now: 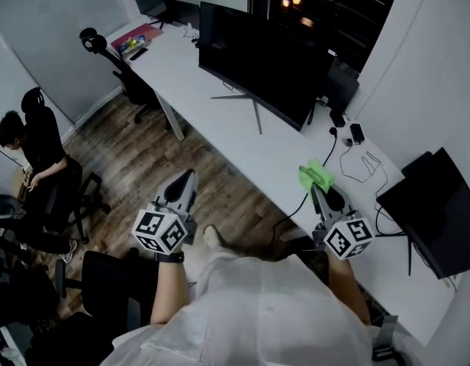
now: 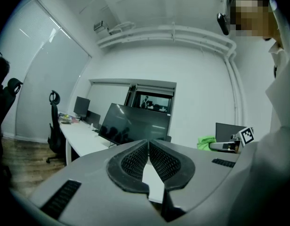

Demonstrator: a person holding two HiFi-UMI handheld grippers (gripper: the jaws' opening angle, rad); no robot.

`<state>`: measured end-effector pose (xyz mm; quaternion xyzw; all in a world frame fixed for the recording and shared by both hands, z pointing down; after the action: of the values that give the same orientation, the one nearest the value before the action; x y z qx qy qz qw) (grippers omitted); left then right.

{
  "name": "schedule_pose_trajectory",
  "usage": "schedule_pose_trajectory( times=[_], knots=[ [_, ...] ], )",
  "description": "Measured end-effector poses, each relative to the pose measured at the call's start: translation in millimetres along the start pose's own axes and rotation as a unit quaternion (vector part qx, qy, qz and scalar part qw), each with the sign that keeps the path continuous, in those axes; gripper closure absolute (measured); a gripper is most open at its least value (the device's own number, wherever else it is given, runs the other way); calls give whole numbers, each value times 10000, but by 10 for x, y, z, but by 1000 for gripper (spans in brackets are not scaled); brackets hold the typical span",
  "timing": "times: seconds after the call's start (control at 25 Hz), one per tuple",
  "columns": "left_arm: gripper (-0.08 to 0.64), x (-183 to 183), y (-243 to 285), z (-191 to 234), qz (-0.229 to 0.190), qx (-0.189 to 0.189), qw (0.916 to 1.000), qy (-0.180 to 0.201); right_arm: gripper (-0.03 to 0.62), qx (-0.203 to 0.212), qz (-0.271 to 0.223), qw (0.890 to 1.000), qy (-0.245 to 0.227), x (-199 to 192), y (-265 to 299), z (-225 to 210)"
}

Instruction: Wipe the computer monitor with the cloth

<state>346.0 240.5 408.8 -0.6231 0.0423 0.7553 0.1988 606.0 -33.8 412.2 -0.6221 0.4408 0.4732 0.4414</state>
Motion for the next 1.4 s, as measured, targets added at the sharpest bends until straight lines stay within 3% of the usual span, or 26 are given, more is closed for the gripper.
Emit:
schedule_pose_trajectory(
  times=[0.44, 0.8, 1.4],
  knots=[
    [536, -64, 70, 243, 70, 107, 9999, -88, 522, 84, 126, 9999, 14, -95, 329, 33],
    [535, -56, 340, 709, 102, 64, 9998, -183, 522, -27, 192, 9998, -15, -174, 817, 65],
    [536, 8, 1156, 1863, 421, -464, 9978, -230, 522, -850, 191, 9961, 156, -368, 1738, 106]
  ],
)
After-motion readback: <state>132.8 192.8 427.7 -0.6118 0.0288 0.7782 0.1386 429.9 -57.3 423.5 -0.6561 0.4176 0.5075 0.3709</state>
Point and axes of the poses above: the fingertips, and each gripper's own axes: y forward along the fingers, z to its left, x out of its top, the point moved 7 cm from there along -y, backward along the fingers, and after that the axes turned 12 degrees about -z, right-handed, at the moved point
